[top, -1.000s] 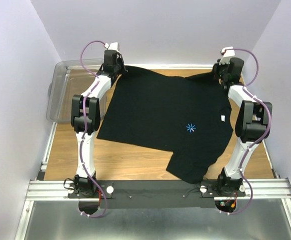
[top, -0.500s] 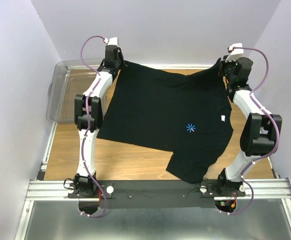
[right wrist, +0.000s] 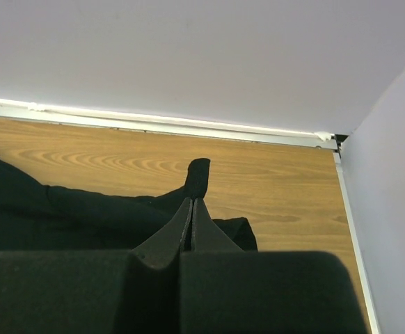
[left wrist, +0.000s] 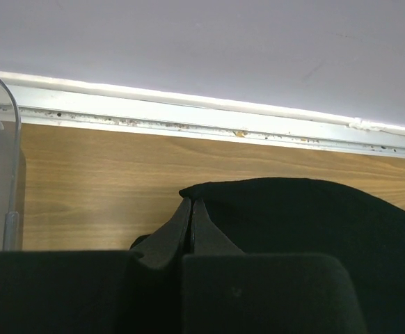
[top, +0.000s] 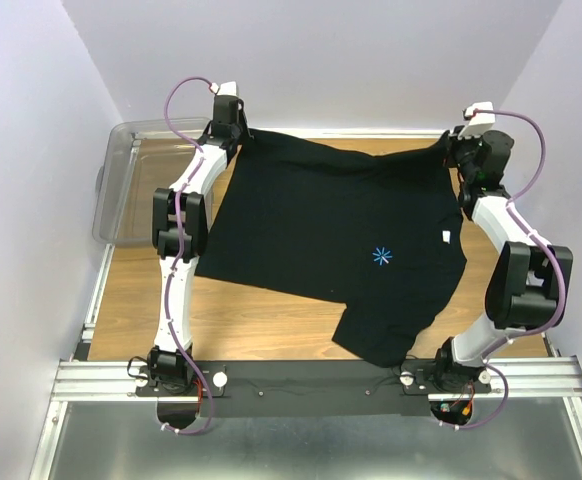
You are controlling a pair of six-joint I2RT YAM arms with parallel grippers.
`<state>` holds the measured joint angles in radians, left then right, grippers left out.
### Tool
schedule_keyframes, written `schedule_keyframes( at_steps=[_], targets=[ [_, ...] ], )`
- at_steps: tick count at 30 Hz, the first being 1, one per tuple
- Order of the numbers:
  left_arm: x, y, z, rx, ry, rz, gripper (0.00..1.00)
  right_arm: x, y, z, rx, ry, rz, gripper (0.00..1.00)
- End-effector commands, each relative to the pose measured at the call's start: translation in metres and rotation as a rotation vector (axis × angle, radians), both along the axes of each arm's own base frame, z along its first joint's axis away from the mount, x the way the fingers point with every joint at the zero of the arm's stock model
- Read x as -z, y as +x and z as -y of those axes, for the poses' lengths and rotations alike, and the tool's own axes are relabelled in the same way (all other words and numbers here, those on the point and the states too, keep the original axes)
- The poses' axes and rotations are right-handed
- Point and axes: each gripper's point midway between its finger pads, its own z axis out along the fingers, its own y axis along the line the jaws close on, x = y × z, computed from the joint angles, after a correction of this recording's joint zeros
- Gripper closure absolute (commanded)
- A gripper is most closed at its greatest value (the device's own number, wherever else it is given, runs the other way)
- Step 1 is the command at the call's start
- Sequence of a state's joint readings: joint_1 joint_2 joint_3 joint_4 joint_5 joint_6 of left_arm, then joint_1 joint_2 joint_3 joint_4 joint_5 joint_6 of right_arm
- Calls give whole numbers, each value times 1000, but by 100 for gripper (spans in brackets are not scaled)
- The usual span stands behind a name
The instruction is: Fold and stack the t-shirts
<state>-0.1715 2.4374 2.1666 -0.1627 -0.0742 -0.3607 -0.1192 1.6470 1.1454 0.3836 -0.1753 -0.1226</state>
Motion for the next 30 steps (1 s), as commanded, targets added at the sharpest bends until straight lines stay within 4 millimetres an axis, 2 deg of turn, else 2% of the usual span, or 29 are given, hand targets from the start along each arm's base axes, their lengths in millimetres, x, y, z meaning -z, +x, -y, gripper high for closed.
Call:
schedule_keyframes(
  at_steps=[1, 14, 18, 20, 24, 28, 30],
  targets=[
    [-9, 1, -10, -21, 28, 31, 100, -20, -13, 1, -5, 1, 55, 99],
    [-11, -11, -24, -31, 39, 32, 100, -20, -45, -14, -67, 7, 43, 99],
    [-15, -14, -24, -24, 35, 44, 100, -10, -58, -20, -94, 10, 15, 100],
    [-15, -15, -25, -24, 38, 47, 100, -13, -64, -22, -105, 2, 22, 99],
    [-17, -21, -28, -26, 47, 52, 100, -7, -74, -23, -104, -2, 2, 100],
    [-26, -26, -35, -38, 55, 69, 100, -1, -83, -26, -116, -2, -13, 100],
    [-22, -30, -36, -38, 62, 58, 100, 4, -86, -29, -131, 1, -24, 100]
  ],
)
